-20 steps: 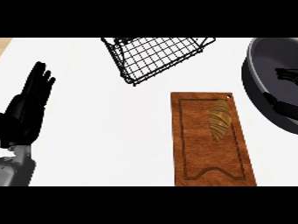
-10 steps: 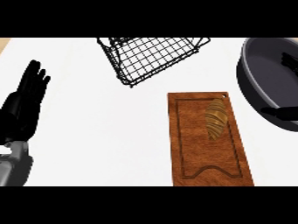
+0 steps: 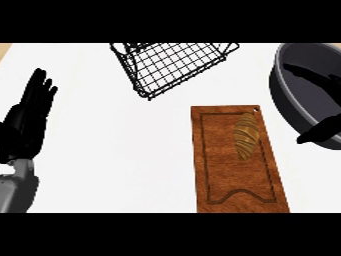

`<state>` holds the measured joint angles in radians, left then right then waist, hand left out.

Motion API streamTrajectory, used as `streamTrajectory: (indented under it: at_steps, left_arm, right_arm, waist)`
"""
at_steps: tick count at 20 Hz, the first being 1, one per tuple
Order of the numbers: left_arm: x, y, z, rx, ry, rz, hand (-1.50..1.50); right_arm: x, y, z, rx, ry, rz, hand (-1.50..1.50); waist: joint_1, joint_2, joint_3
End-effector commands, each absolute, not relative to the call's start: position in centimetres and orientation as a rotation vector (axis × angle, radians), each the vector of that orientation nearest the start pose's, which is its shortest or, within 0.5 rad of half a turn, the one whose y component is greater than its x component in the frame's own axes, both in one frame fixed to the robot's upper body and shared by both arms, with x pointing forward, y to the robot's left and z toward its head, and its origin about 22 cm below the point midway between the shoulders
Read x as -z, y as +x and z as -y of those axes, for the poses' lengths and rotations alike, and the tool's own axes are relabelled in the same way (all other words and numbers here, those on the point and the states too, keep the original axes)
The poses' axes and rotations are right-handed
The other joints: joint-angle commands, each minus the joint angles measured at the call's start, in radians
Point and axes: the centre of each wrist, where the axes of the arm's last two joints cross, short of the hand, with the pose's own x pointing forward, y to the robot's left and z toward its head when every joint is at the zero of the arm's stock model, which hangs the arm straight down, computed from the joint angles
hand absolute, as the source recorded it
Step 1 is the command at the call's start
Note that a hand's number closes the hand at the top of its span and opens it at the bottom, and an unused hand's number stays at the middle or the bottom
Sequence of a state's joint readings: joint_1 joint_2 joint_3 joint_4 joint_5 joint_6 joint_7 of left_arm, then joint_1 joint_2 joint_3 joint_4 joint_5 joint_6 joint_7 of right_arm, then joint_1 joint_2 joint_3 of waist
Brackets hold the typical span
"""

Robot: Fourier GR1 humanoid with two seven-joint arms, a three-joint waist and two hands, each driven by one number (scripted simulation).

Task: Pick the croissant from the cutting board and place it in the pot

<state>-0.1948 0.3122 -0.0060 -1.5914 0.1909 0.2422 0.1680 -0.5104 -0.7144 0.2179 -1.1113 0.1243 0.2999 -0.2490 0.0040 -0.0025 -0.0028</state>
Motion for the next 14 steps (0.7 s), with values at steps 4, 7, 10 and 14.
streamTrajectory:
  at_steps: [4,7,10,14]
  left_arm:
    - [-9.4,28.2,-28.3,-0.060,0.193,1.614,0.00]
    - [-7.3,27.2,-26.2,-0.067,0.195,1.609,0.00]
    - [-9.6,27.7,-27.1,-0.060,0.196,1.613,0.00]
    - [-9.3,28.4,-27.8,-0.074,0.189,1.616,0.00]
  right_arm:
    - [-11.4,35.3,28.3,-1.265,-0.317,1.278,-1.50]
    - [-12.8,34.5,28.7,-1.232,-0.329,1.264,-1.50]
    - [-8.5,34.0,27.0,-1.231,-0.295,1.262,-1.50]
    - [-9.0,32.8,24.7,-1.212,-0.288,1.243,-1.50]
  waist:
    - [0.000,-0.002,0.002]
    - [-0.005,0.000,0.002]
    - [0.001,0.002,0.003]
    - [-0.004,0.001,0.003]
